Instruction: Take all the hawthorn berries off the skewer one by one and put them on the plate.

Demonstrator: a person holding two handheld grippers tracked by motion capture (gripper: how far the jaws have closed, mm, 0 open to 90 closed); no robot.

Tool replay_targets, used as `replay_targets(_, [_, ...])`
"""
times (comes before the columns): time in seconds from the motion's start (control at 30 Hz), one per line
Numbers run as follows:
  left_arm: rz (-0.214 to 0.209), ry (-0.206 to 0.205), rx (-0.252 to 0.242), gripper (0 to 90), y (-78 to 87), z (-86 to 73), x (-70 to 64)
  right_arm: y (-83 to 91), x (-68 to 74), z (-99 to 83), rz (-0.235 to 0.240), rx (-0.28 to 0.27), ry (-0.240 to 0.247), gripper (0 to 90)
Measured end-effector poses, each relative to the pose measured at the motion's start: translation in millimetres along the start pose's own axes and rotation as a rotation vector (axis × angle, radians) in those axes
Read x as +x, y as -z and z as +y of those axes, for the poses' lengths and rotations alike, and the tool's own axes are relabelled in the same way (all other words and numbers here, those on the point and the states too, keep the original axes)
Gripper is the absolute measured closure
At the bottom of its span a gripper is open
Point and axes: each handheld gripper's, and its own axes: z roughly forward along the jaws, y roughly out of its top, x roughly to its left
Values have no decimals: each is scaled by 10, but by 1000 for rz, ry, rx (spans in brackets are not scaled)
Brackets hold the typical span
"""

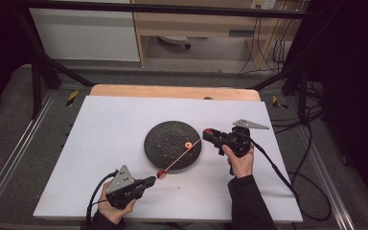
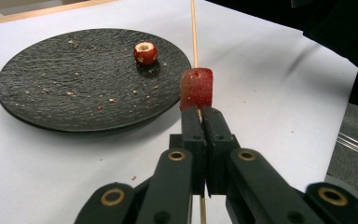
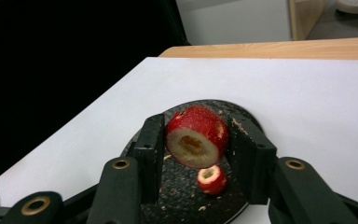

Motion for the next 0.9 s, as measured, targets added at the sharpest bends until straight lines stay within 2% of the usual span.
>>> replay_targets(0.17, [15,13,-11,886,40,5,51,9,-47,74,-33,0,11,589])
replay_targets(0.33, [40,26,-14,886,71,12,117,-73,-37,22,-42,27,24,588])
replay_targets(0.57, [61,47,-19,886,95,9,199,-323,35,-159,-31,91,54,588])
replay_targets(0.9, [69,55,-18,886,96,0,231,-688,132,-501,-10,199,64,587])
